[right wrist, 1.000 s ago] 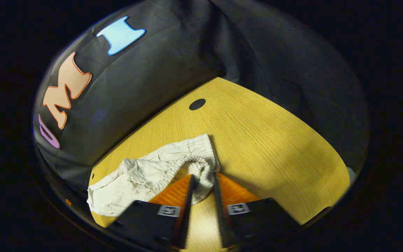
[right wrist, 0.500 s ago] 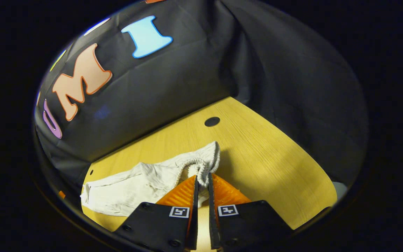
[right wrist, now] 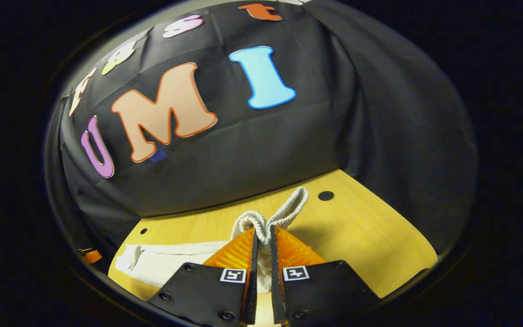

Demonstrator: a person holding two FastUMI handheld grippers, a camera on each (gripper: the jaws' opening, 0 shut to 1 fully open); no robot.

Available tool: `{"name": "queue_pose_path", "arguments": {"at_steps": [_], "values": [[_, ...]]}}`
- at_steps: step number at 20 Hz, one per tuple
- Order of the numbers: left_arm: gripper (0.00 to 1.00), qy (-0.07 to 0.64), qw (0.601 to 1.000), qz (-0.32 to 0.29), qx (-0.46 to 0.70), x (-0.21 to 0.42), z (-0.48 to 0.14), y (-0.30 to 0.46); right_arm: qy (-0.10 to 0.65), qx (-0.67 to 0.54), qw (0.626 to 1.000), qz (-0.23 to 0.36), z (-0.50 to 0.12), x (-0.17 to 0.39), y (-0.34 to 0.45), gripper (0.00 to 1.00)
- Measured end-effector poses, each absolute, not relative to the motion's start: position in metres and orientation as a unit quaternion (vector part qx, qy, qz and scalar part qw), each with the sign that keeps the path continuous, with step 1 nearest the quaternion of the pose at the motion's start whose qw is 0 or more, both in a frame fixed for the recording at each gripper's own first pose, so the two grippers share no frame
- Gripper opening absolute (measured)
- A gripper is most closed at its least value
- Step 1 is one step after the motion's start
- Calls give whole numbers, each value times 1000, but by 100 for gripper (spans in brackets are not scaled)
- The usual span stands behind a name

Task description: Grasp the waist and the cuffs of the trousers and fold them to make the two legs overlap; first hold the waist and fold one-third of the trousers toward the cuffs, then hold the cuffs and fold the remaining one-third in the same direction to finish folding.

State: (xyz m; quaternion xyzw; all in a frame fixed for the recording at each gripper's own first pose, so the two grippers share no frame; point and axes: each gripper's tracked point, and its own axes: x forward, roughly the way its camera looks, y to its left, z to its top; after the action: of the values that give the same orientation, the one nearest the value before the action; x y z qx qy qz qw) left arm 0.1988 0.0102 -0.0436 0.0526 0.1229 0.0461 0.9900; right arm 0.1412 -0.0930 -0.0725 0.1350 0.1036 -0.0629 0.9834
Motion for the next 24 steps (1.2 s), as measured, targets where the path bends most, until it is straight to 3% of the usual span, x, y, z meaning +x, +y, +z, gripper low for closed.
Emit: {"name": "queue_pose_path", "arguments": {"at_steps": [4,10,15,16,17,18,20,21,22,23,24], "values": [[98,120,990,48,50,199,-36,59,100,84,991,-24,-64,158,-2,15],[96,128,988,76,29,198,-46,130,142,44,987,56,-101,179,124,16],[95,138,986,93,12,206,-61,172,186,4,979,87,-159,189,173,16],[95,142,985,96,6,206,-67,179,199,5,976,93,-167,191,176,11],[95,148,984,98,-1,207,-73,185,213,9,972,101,-173,193,176,22],[96,153,983,98,-6,207,-79,188,220,9,970,103,-179,198,172,26],[96,164,981,98,-13,210,-90,195,222,5,970,100,-188,206,167,51],[96,169,981,99,-15,211,-95,198,223,2,970,94,-188,204,164,73],[96,174,979,99,-17,213,-102,202,223,-3,971,86,-188,198,165,80],[96,179,979,99,-20,214,-107,204,224,-10,971,82,-188,195,162,94],[96,179,979,98,-23,218,-112,207,225,-14,971,77,-188,191,161,100]]}}
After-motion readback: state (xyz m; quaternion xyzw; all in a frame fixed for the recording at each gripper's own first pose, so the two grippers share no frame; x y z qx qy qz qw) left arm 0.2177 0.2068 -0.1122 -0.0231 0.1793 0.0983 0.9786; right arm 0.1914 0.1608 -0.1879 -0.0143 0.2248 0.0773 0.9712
